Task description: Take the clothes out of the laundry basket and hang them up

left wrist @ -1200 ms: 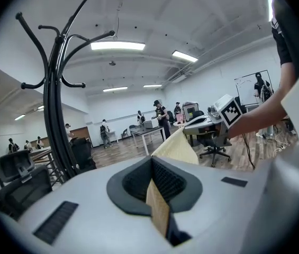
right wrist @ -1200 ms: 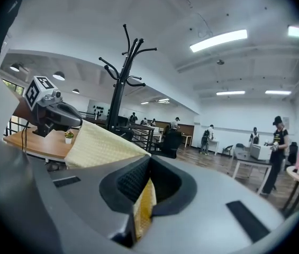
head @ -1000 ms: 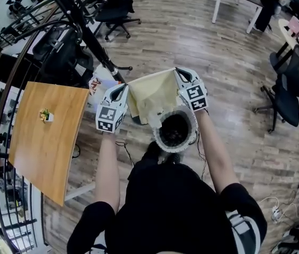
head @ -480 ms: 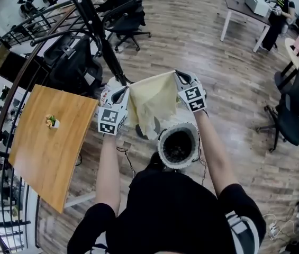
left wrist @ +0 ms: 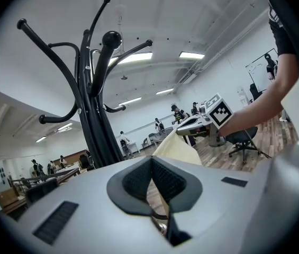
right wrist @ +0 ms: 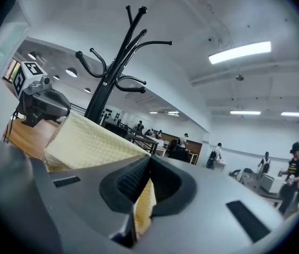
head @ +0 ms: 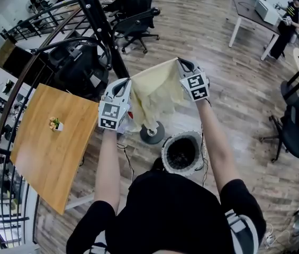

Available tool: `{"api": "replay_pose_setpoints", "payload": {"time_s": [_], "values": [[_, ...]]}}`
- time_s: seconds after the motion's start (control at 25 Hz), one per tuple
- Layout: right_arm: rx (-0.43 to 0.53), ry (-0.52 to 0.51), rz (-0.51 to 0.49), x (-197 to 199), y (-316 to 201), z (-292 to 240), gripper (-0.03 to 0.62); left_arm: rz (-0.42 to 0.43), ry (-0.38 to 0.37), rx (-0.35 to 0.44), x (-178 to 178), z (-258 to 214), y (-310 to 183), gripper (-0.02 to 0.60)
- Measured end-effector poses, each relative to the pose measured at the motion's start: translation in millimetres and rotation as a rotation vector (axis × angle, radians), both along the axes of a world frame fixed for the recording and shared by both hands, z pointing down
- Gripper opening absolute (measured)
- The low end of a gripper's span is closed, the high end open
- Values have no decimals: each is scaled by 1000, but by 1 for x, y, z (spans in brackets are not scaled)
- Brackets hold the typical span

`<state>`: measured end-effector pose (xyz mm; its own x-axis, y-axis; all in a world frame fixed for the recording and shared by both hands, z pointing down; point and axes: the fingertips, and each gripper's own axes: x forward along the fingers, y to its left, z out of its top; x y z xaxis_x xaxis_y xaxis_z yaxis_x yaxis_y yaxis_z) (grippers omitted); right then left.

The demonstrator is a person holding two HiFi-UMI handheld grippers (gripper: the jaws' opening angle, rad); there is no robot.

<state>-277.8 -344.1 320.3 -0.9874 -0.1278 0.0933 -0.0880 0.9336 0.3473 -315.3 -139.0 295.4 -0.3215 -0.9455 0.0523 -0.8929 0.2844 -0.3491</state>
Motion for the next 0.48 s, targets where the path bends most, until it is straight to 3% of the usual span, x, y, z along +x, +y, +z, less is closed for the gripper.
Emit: {"api": "replay_pose_setpoints", "payload": {"time_s": [0.16,0.4,0.48], "values": [[-17,10,-20,-34,-5,6,6,-49,-18,-22,-20,5,-4,21],[-158,85,-12,-70,-19,80,6,-220,66,20,-62,32,22,20],[-160,99,-55,-80,-8,95,5,-220,44,-6,-64,45,22,20]]}}
